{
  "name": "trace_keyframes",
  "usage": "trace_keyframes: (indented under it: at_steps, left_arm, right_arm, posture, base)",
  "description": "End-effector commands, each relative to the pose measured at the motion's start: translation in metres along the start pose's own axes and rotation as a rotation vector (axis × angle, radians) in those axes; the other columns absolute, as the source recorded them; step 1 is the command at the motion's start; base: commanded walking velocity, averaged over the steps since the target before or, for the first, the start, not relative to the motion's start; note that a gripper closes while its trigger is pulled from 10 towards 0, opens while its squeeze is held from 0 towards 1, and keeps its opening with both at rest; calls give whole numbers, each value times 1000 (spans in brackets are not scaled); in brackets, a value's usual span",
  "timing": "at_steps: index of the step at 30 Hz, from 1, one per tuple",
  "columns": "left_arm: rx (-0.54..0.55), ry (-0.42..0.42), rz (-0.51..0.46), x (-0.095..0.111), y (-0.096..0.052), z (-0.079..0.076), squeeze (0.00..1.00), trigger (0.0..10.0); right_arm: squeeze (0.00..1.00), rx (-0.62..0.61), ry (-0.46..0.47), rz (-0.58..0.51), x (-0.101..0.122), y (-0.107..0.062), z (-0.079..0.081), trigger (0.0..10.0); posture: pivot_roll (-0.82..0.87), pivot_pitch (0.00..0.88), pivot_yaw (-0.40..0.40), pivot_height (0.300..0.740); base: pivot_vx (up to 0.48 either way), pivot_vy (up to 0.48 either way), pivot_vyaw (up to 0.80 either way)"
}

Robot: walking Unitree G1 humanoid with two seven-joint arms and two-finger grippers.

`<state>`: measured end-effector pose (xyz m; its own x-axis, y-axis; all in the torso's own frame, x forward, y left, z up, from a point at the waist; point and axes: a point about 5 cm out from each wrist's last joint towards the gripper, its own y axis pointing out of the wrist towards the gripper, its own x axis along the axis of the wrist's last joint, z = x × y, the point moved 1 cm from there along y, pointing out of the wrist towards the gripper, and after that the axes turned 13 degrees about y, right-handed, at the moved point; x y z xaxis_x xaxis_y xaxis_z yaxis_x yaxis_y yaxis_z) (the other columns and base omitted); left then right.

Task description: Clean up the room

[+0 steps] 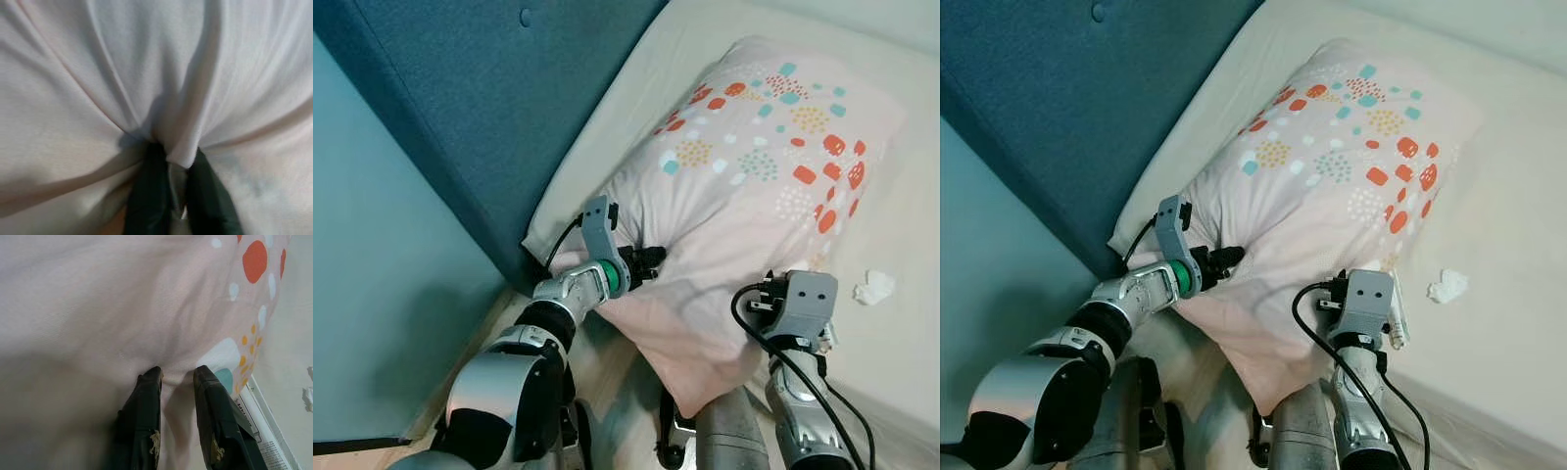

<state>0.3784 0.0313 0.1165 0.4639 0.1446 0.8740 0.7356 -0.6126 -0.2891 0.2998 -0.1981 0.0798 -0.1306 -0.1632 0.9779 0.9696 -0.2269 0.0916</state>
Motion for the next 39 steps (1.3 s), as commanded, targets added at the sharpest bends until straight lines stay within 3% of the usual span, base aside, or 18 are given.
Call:
trace_keyframes:
  at_steps: [1,4,6,7,9,10,12,13,15,17,22,25,30,32,33,34,37,39]
  left_arm:
    - [11,-20,-20,3,1,-2,0,0]
    - [13,10,-69,16,0,0,0,0]
    - [7,88,-196,51,-5,0,0,0]
    - [7,88,-196,51,-5,0,0,0]
    - [-15,175,-322,83,-16,-1,0,0]
    - [-15,175,-322,83,-16,-1,0,0]
    - [-60,252,-408,102,-30,-7,0,0]
    - [-60,252,-408,102,-30,-7,0,0]
    - [-121,361,-457,107,-48,-17,0,0]
    - [-121,361,-457,107,-48,-17,0,0]
    - [-202,480,-475,99,-70,-34,0,0]
    - [-278,541,-488,91,-89,-50,0,0]
    - [-304,549,-502,93,-96,-54,0,0]
    - [-340,580,-536,98,-112,-63,0,0]
    - [-340,580,-536,98,-112,-63,0,0]
    - [-345,615,-552,100,-118,-66,0,0]
    - [-342,644,-559,100,-120,-68,0,0]
    - [-318,704,-552,96,-118,-70,0,0]
  right_arm:
    - [0,-3,-7,36,-7,-3,-3,10000]
    - [0,-2,-9,31,-6,-1,-3,10000]
    - [0,-24,-12,23,-1,6,-7,10000]
    - [0,-24,-12,23,-1,6,-7,10000]
    - [0,-93,26,31,2,16,-17,10000]
    - [0,-93,26,31,2,16,-17,10000]
    - [0,-151,75,37,8,29,-28,10000]
    - [0,-151,75,37,8,29,-28,10000]
    - [0,-182,122,21,22,48,-37,10000]
    - [0,-182,122,21,22,48,-37,10000]
    - [0,-204,191,-22,46,71,-41,10000]
    - [0,-159,319,-26,63,90,-32,10000]
    - [0,-175,362,6,61,93,-30,10000]
    - [0,-246,494,111,46,94,-29,10000]
    - [0,-246,494,111,46,94,-29,10000]
    - [0,-312,566,186,34,90,-31,10000]
    - [0,-362,640,232,24,87,-32,10000]
    - [0,-450,774,281,11,79,-35,10000]
  posture:
    - [-30,256,64,616]
    - [-26,250,64,616]
    - [-12,243,63,616]
    - [-12,243,63,616]
    - [-3,241,63,616]
    - [-3,241,63,616]
    - [12,238,64,616]
    - [12,238,64,616]
    - [26,237,63,616]
    - [26,237,63,616]
    - [55,237,55,616]
    - [74,236,46,616]
    - [86,235,36,616]
    - [111,237,22,616]
    - [111,237,22,616]
    - [124,238,14,616]
    - [127,239,11,616]
    - [137,242,2,616]
  base:
    - [0,0,0]
    - [0,0,0]
    - [0,0,0]
    - [0,0,0]
    - [0,0,0]
    - [0,0,0]
    - [0,0,0]
    - [0,0,0]
    - [0,0,0]
    - [0,0,0]
    - [0,0,0]
    - [0,0,0]
    - [0,0,0]
    - [0,0,0]
    - [0,0,0]
    - [0,0,0]
    - [0,0,0]
    - [0,0,0]
